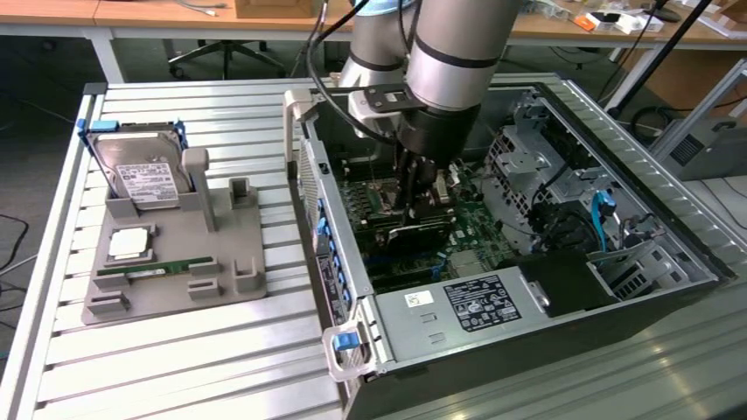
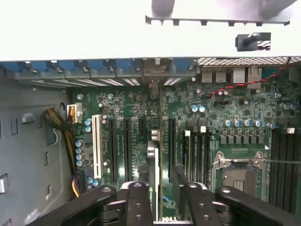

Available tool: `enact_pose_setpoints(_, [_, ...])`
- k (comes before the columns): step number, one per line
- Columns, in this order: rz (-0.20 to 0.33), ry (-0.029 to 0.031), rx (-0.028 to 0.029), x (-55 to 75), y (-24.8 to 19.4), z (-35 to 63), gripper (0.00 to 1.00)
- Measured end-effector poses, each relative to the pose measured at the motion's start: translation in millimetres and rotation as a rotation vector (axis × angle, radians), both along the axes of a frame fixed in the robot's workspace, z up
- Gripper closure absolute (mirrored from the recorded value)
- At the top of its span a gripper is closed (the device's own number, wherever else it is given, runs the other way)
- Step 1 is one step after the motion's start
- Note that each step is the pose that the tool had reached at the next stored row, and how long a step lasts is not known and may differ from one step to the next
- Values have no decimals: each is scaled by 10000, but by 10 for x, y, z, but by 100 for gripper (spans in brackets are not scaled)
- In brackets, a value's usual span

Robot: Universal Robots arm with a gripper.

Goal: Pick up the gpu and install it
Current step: 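Insert the gpu into the slot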

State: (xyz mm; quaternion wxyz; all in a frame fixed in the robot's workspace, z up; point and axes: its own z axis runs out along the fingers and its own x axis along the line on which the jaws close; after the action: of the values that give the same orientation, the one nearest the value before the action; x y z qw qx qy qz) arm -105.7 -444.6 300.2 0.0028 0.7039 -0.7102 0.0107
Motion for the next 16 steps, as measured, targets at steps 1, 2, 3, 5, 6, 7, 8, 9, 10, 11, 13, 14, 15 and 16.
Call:
enact_pose_setpoints(1, [0,44,0,23,0,-2,68])
enact_pose_setpoints(2, [10,115,-1,76,0,-6,74])
enact_pose_setpoints(3, [21,162,0,115,0,-8,80])
enact_pose_setpoints(5, [52,258,2,202,0,-12,86])
enact_pose_setpoints(6, [65,310,1,249,0,-15,86])
enact_pose_setpoints(7, [75,358,1,294,0,-18,89])
enact_pose_setpoints(8, [82,402,1,338,0,-21,89])
enact_pose_setpoints(9, [87,447,0,384,0,-24,89])
enact_pose_setpoints(10, [93,500,1,446,0,-29,89])
enact_pose_setpoints(11, [98,539,1,492,0,-32,89])
enact_pose_setpoints(13, [103,605,2,568,-1,-35,89])
enact_pose_setpoints(14, [103,606,2,568,-1,-35,89])
enact_pose_setpoints(15, [103,606,1,568,0,-34,89])
enact_pose_setpoints(16, [102,607,1,568,0,-34,89])
